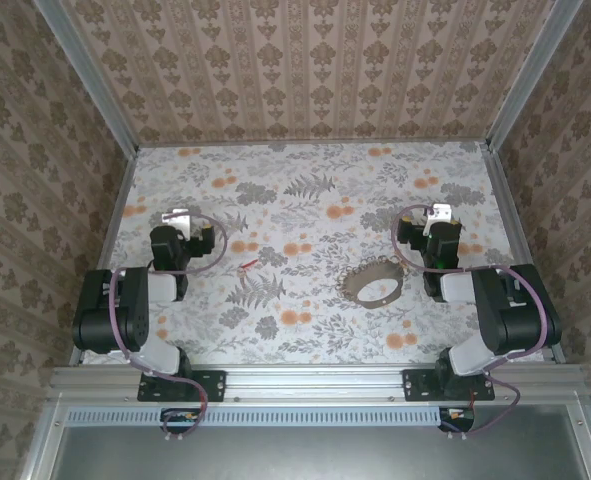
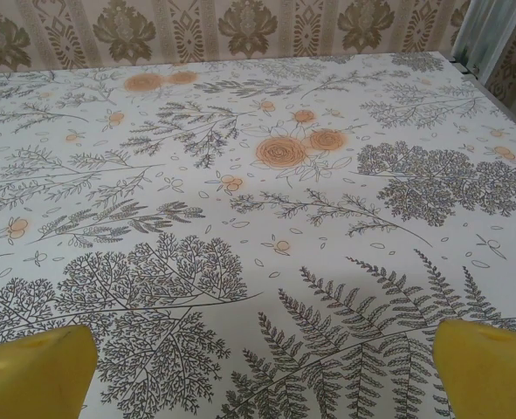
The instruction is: Put the keys on the keyring
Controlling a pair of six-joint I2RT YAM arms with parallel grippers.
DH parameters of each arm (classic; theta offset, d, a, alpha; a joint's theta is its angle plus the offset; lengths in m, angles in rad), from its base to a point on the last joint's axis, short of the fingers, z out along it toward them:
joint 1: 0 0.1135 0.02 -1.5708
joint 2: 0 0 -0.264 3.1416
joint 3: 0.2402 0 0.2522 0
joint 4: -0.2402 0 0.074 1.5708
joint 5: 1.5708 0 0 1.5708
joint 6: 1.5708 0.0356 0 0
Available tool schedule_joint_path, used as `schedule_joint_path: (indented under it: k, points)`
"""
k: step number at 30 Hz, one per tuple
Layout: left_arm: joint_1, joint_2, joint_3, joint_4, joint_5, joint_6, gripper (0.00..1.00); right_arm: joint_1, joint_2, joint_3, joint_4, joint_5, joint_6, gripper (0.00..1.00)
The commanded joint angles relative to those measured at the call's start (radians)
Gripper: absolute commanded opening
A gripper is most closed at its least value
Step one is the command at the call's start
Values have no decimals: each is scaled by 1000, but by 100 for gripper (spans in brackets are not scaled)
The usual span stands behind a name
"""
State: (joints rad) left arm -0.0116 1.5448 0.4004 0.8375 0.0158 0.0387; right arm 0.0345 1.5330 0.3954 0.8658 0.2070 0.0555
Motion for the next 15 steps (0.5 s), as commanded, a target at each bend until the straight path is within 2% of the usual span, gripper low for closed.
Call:
schedule_joint_path:
  k: [1,15]
  points:
    - [6,-10,9,5,15,16,100,4,-5,-9,27,19,11,100]
    - [10,-8,14,-2,20,10,100,2,-4,-4,19,17,12,100]
